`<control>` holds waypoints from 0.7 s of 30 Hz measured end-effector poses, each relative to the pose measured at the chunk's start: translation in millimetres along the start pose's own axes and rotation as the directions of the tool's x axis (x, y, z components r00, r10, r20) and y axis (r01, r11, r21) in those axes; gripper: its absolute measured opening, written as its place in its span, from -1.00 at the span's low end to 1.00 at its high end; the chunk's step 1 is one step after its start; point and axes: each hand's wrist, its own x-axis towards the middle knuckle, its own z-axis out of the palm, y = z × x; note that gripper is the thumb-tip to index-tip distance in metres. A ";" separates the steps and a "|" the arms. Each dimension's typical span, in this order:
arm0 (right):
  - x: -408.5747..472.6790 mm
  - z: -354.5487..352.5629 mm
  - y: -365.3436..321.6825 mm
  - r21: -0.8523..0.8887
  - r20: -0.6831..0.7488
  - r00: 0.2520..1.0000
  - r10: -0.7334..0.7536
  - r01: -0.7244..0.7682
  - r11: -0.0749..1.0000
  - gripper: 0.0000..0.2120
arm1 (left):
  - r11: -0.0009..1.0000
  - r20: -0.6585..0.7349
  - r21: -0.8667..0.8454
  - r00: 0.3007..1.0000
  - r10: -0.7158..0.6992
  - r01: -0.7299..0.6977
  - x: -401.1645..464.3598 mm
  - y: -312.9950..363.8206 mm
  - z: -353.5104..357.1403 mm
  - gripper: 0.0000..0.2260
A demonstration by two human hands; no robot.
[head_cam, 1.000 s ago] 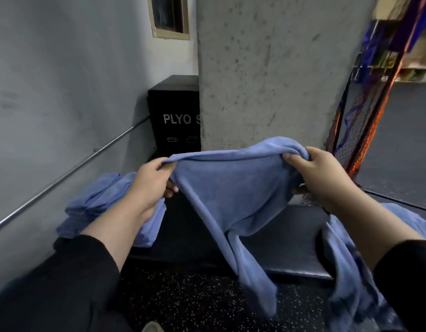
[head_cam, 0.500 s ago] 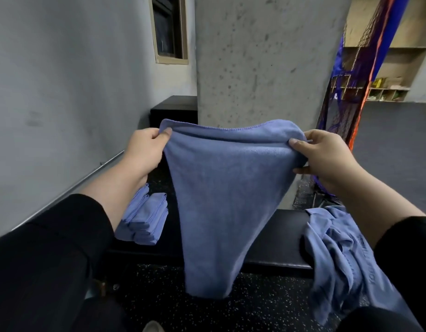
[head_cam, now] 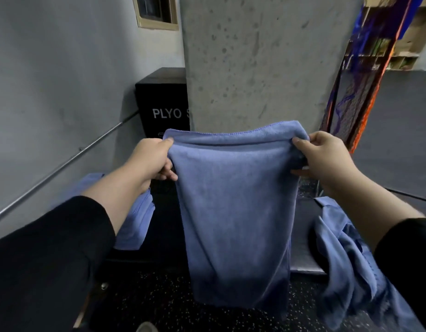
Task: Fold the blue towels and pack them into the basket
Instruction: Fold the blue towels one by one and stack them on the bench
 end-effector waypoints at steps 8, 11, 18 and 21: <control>112.5 77.7 49.2 -0.435 0.138 0.989 -0.061 0.116 0.893 -0.56 | 0.990 0.058 0.138 0.998 0.030 -0.038 107.1 -27.5 66.8 -0.49; 77.1 86.3 105.2 -0.634 0.314 0.946 0.080 0.146 0.760 -0.35 | 0.844 0.163 0.523 0.986 0.034 -0.116 70.1 -92.9 84.1 -0.64; 6.8 54.8 185.7 -0.764 0.470 0.796 0.380 0.153 0.626 -0.56 | 0.519 0.325 0.842 0.905 -0.275 -0.144 18.7 -163.9 82.1 -0.69; 6.0 39.6 190.2 -0.769 0.370 0.863 0.344 0.077 0.634 -0.51 | 0.464 0.297 0.874 0.915 -0.272 -0.146 13.4 -168.2 85.3 -0.70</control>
